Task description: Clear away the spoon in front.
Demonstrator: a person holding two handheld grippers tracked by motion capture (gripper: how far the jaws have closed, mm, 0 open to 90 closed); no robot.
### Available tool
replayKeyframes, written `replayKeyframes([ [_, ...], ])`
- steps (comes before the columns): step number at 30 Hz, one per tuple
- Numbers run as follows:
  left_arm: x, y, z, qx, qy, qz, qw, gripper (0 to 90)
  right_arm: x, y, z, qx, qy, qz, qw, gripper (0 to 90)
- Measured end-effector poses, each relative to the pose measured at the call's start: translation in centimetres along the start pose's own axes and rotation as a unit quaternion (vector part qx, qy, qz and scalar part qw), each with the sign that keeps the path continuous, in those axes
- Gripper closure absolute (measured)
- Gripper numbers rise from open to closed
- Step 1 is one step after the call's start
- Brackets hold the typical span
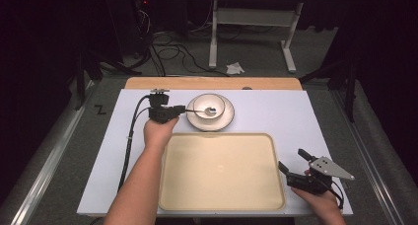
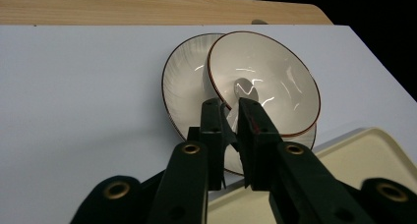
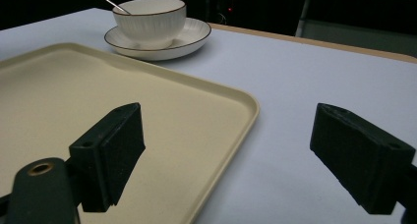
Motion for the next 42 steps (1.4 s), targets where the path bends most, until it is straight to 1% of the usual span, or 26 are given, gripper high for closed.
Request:
replayKeyframes([
  [4, 0.0, -0.2, 0.0, 0.000, -0.001, 0.005, 1.0000, 84.6, 0.0, 0.0, 0.0, 0.001, 0.002, 0.001, 1.0000, 13.9],
  [7, 0.1, -0.3, 0.0, 0.005, -0.003, 0.004, 1.0000, 88.0, 0.0, 0.0, 0.0, 0.001, 0.001, -0.001, 1.0000, 14.0],
  [8, 0.1, -0.4, 0.0, 0.008, -0.002, 0.007, 0.9999, 88.0, 0.0, -0.1, 0.0, 0.001, 0.000, -0.001, 1.0000, 14.1],
  [9, 0.0, -0.5, 0.0, 0.007, -0.008, 0.006, 0.9999, 88.8, 0.0, -0.1, 0.0, 0.001, 0.000, -0.001, 1.0000, 14.0],
  [10, 0.0, -0.6, -0.1, 0.007, -0.008, 0.009, 0.9999, 89.1, 0.0, -0.1, 0.0, 0.001, 0.000, -0.001, 1.0000, 14.1],
  [13, -0.1, -0.7, -0.1, 0.011, -0.015, 0.007, 0.9998, 89.4, 0.0, -0.1, 0.0, 0.001, 0.000, -0.001, 1.0000, 14.1],
  [14, -0.1, -0.8, -0.2, 0.013, -0.016, 0.011, 0.9997, 89.5, 0.0, -0.1, 0.0, 0.001, 0.000, -0.001, 1.0000, 14.1],
  [20, -0.6, -1.4, -1.1, 0.015, -0.043, 0.027, 0.9986, 89.6, 0.0, -0.1, 0.0, 0.000, 0.000, -0.001, 1.0000, 14.2],
  [21, -0.7, -1.5, -1.3, 0.013, -0.049, 0.027, 0.9983, 89.6, 0.0, -0.1, 0.0, 0.000, 0.000, -0.001, 1.0000, 14.2],
  [25, -0.8, -1.9, -2.1, 0.007, -0.063, 0.047, 0.9969, 89.7, 0.0, 0.0, 0.0, 0.001, 0.001, 0.001, 1.0000, 14.2],
  [28, -0.8, -2.4, -2.7, 0.007, -0.071, 0.058, 0.9958, 89.7, 0.0, 0.0, 0.0, 0.002, 0.001, 0.001, 1.0000, 14.2],
  [29, -0.7, -2.7, -3.2, 0.007, -0.076, 0.064, 0.9950, 89.7, 0.0, 0.0, 0.1, 0.001, 0.001, -0.002, 1.0000, 14.2],
  [30, -0.7, -2.7, -3.2, 0.007, -0.076, 0.064, 0.9950, 89.7, 0.0, 0.0, 0.1, 0.001, 0.001, -0.002, 1.0000, 14.2],
  [32, -0.6, -3.0, -3.7, 0.008, -0.084, 0.069, 0.9941, 89.7, 0.0, 0.0, 0.1, 0.001, 0.000, -0.005, 1.0000, 14.2],
  [35, -0.2, -3.3, -4.7, 0.008, -0.094, 0.073, 0.9928, 89.7, 0.0, 0.0, 0.1, 0.001, 0.000, -0.004, 1.0000, 14.2],
  [36, 0.0, -3.5, -5.3, 0.008, -0.100, 0.077, 0.9919, 89.7, -0.1, 0.0, 0.0, 0.002, 0.000, -0.004, 1.0000, 14.2],
  [37, 0.0, -3.5, -5.3, 0.008, -0.100, 0.077, 0.9919, 89.7, -0.1, 0.0, 0.0, 0.002, 0.000, -0.004, 1.0000, 14.2],
  [40, 0.6, -3.8, -6.5, 0.008, -0.112, 0.082, 0.9903, 89.7, -0.1, 0.0, 0.0, 0.001, 0.000, -0.004, 1.0000, 14.2],
  [42, 1.1, -3.9, -6.9, 0.012, -0.114, 0.083, 0.9900, 89.7, 0.0, 0.0, 0.0, 0.002, 0.000, -0.003, 1.0000, 14.2],
])
Point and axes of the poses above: each handheld gripper's, and its own axes: z roughly forward along the jaws, x roughly out of its underside, y roughly to its left, the point moved 7 cm from there along z, roughly forward along the jaws, and after that the axes turned 4 degrees about x, right-handed, at the moved point
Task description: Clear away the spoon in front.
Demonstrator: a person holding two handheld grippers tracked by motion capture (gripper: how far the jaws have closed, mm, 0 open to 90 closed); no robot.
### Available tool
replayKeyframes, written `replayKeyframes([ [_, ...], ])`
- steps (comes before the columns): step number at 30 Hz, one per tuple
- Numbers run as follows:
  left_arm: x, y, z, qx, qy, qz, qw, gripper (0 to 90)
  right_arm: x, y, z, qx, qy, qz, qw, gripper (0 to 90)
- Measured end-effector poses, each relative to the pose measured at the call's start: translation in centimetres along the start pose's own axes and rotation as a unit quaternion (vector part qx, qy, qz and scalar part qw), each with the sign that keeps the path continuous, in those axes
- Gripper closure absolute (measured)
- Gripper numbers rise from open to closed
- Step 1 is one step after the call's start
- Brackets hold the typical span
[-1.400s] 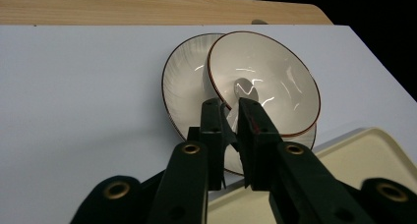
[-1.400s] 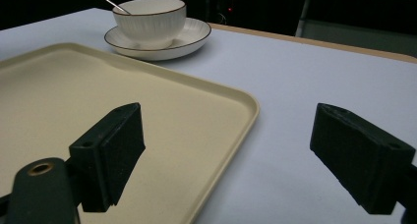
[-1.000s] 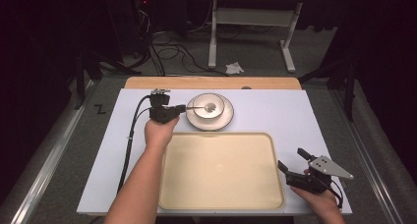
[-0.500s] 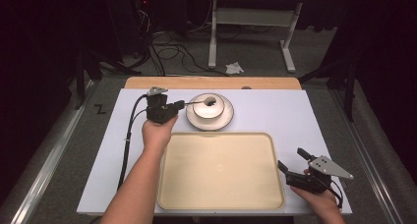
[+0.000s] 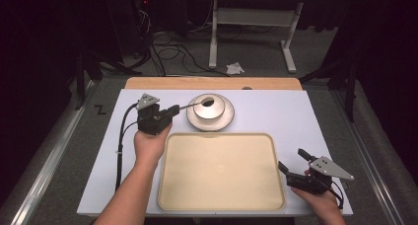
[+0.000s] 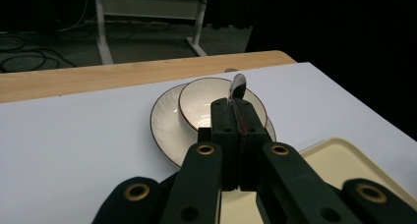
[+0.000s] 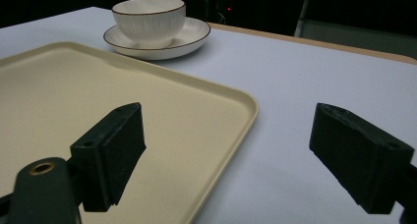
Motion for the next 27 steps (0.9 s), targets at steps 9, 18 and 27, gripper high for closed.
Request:
replayKeyframes([
  [9, 2.0, -0.8, -2.6, 0.001, -0.016, 0.016, 0.9998, 89.7, 0.1, 0.1, 0.0, 0.000, 0.002, 0.000, 1.0000, 14.3],
  [18, 4.3, -1.1, -4.7, 0.006, -0.030, 0.013, 0.9994, 89.6, 0.1, 0.1, 0.0, 0.001, 0.003, 0.001, 1.0000, 14.6],
  [27, 7.0, -1.7, -6.9, 0.022, -0.043, 0.002, 0.9988, 89.6, 0.1, 0.1, 0.0, 0.000, 0.003, -0.001, 1.0000, 14.6],
])
Point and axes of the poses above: each handheld gripper's, and its own axes: z roughly forward along the jaws, x roughly out of its underside, y roughly to its left, the point moved 7 cm from there along z, roughly forward along the jaws, and after that the axes turned 4 degrees about x, right-handed, at the moved point
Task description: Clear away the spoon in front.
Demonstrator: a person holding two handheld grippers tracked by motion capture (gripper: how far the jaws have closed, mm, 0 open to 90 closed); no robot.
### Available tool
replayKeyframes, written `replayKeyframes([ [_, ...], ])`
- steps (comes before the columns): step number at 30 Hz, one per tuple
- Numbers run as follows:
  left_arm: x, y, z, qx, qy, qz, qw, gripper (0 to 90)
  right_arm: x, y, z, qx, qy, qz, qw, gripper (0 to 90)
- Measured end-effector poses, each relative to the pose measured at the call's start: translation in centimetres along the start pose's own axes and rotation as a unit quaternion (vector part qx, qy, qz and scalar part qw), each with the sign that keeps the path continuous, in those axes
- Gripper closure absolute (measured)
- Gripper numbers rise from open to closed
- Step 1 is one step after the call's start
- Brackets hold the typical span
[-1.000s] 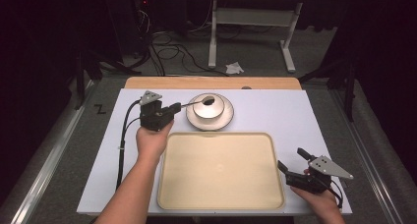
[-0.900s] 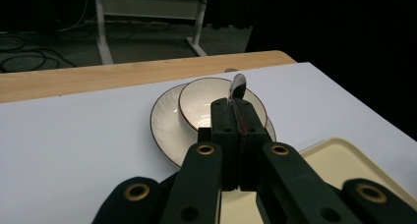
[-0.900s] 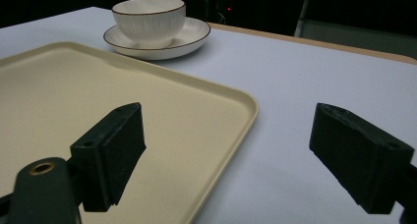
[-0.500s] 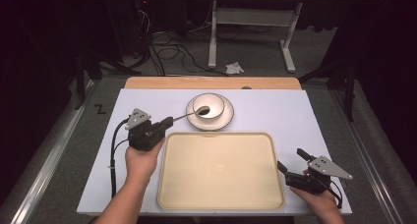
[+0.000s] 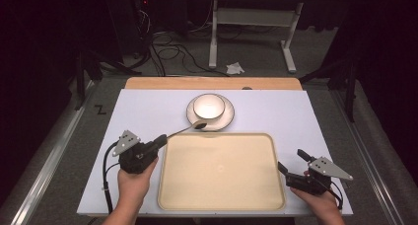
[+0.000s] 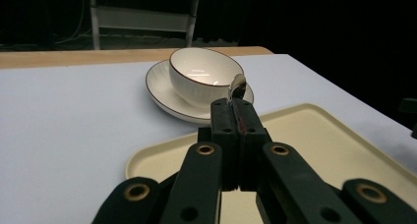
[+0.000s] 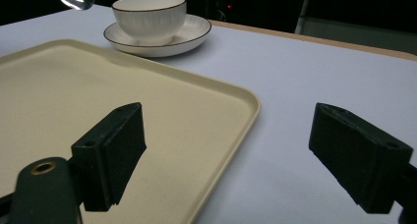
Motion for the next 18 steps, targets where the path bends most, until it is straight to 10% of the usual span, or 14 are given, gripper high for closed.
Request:
replayKeyframes([
  [18, 5.5, -1.4, -1.4, 0.066, 0.023, -0.048, 0.9964, 89.6, 0.2, 0.2, 0.3, -0.004, 0.006, 0.002, 1.0000, 14.7],
])
Point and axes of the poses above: each handheld gripper's, and its own axes: z roughly forward along the jaws, x roughly out of its underside, y roughly to its left, the point moved 7 cm from there along z, roughly forward along the jaws, and after that the axes turned 4 degrees about x, right-handed, at the moved point
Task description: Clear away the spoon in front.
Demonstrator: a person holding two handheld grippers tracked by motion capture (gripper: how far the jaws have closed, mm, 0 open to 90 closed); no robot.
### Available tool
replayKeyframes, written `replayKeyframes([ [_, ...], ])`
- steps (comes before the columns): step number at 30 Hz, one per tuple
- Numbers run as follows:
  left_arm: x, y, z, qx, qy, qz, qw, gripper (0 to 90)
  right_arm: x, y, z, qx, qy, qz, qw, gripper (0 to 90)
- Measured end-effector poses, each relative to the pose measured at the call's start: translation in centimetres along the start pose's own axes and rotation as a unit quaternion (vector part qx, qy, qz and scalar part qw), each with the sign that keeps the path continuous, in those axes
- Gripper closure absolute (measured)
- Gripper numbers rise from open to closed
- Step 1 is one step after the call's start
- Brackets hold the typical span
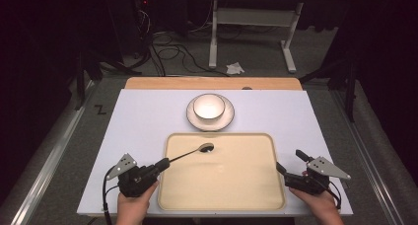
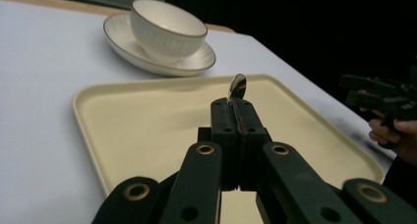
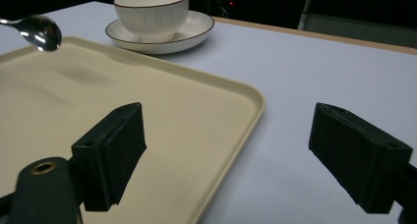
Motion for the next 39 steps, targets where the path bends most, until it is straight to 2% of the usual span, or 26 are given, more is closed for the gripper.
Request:
replayKeyframes([
  [1, 0.1, 0.1, 0.1, 0.002, 0.004, -0.001, 1.0000, 89.6, 0.0, 0.0, 0.0, 0.000, 0.001, 0.002, 1.0000, 14.7],
  [3, 0.3, 0.4, 0.3, 0.012, 0.005, -0.018, 0.9998, 89.6, 0.1, 0.0, 0.0, 0.001, 0.002, 0.002, 1.0000, 14.7],
  [6, 0.6, 1.0, 0.3, 0.007, 0.007, -0.032, 0.9994, 89.5, 0.1, 0.0, 0.0, 0.002, 0.003, 0.002, 1.0000, 14.8],
  [9, 0.9, 1.4, 0.3, 0.011, 0.004, -0.053, 0.9985, 89.5, 0.1, 0.0, 0.0, 0.002, 0.004, 0.001, 1.0000, 15.0],
  [13, 1.1, 1.5, 0.4, 0.010, 0.008, -0.057, 0.9983, 89.5, 0.2, 0.1, 0.1, 0.002, 0.006, 0.003, 1.0000, 15.1],
  [22, 1.8, 1.2, 1.3, 0.008, 0.025, -0.053, 0.9982, 89.4, 0.3, 0.2, 0.2, -0.003, 0.008, 0.001, 1.0000, 15.1],
  [31, 2.5, 1.8, 1.5, -0.005, 0.040, -0.077, 0.9962, 88.6, 0.2, 0.2, 0.2, -0.006, 0.006, 0.002, 1.0000, 14.9],
  [39, 2.7, 2.1, 1.7, -0.018, 0.052, -0.070, 0.9961, 82.7, 0.2, 0.2, 0.1, -0.006, 0.004, 0.001, 1.0000, 14.9],
])
Point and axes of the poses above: each handheld gripper's, and its own axes: z roughly forward along the jaws, x roughly out of its underside, y roughly to its left, the point moved 7 cm from there along z, roughly forward along the jaws, and after that the axes turned 4 degrees about x, right-handed, at the moved point
